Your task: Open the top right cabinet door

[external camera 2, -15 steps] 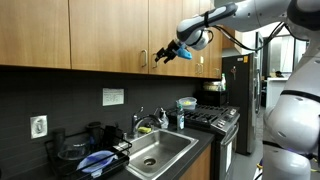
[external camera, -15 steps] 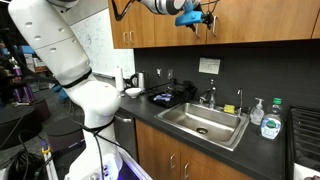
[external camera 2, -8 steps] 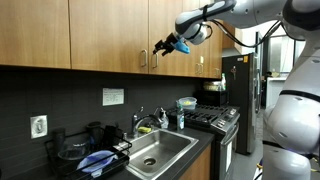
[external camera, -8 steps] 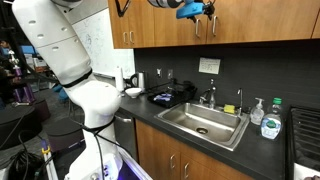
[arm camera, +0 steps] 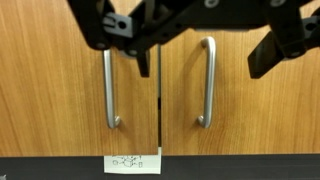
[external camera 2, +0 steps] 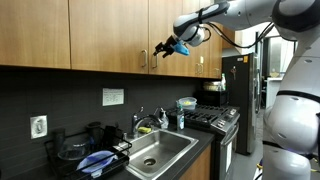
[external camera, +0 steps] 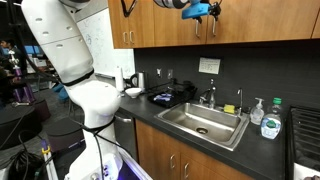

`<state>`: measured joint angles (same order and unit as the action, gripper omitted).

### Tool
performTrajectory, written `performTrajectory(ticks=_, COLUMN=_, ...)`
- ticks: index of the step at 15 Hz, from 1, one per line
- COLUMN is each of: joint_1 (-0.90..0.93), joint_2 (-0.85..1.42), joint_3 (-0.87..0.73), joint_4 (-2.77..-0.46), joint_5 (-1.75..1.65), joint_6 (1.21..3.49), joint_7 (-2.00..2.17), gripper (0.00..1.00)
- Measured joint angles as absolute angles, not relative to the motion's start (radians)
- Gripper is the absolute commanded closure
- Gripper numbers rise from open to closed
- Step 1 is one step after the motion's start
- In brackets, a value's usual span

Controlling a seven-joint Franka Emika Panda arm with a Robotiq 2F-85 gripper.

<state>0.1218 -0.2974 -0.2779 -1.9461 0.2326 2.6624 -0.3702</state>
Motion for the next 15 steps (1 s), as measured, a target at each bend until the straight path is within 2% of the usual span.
performTrajectory(ticks=15, joint_1=0.122, joint_2=-0.157, joint_3=-0.282, joint_4=-1.797, joint_5=0.265, joint_6=2.633, joint_7=-0.415, gripper=0.0)
